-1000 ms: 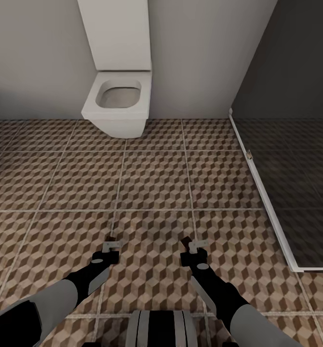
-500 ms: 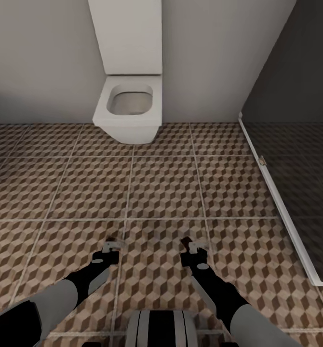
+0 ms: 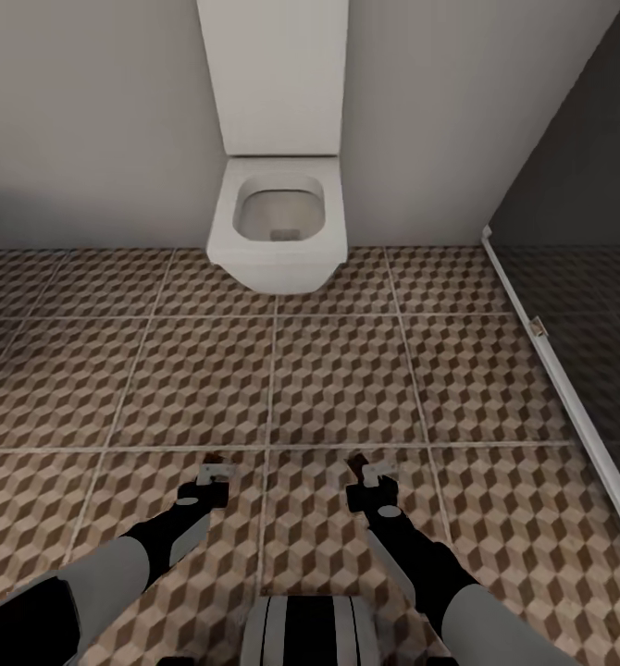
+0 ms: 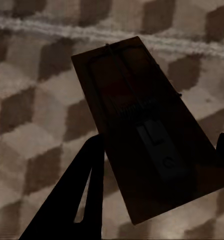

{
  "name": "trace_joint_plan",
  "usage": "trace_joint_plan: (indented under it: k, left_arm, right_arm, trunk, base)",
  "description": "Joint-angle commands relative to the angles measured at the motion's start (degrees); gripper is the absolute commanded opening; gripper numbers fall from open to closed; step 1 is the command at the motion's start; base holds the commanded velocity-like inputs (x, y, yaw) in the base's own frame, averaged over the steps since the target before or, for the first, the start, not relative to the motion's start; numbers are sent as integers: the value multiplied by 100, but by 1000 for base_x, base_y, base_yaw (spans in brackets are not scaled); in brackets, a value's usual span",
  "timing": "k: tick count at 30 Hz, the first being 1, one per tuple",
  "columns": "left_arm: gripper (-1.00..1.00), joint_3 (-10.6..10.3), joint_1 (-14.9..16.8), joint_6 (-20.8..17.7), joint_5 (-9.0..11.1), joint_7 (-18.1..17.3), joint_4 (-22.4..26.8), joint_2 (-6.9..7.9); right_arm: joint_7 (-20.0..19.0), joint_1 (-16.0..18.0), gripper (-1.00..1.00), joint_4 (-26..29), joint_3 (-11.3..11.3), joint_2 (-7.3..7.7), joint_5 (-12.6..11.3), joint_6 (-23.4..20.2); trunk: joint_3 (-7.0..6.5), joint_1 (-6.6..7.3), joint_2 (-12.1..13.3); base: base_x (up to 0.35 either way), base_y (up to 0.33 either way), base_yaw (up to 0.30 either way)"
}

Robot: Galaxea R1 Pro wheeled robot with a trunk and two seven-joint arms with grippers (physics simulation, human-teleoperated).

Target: Take the four mousetraps from the cabinet in the bathroom and place them on the bathroom floor. Make sure all four end up on the same floor surface, and ensure that at least two of them are either under or directly next to the same bathroom sink.

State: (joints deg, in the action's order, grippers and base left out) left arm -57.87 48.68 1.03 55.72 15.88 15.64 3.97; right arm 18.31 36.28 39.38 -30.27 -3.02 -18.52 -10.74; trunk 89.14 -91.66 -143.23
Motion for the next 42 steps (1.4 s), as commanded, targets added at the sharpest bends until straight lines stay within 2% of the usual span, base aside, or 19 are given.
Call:
trace_joint_plan:
  k: [1,10,42]
  left_arm:
    - [-100,-49,1,4,36,47,18,7]
    - [-100,-71,1,3,36,47,18,7]
    - [-100,-145,1,3,43,47,9,-55]
  right_arm:
    - [59,4,-100,8,-32,4,-40,-24]
    - [60,4,-100,8,-32,4,-40,-24]
    - [59,5,-100,8,-32,12,-39,-24]
  trunk:
    - [4,-2,-1]
    - [4,-2,-1]
    - [4,-2,-1]
  base:
    - [261,228,0]
    - [297,148,0]
    - [332,3,0]
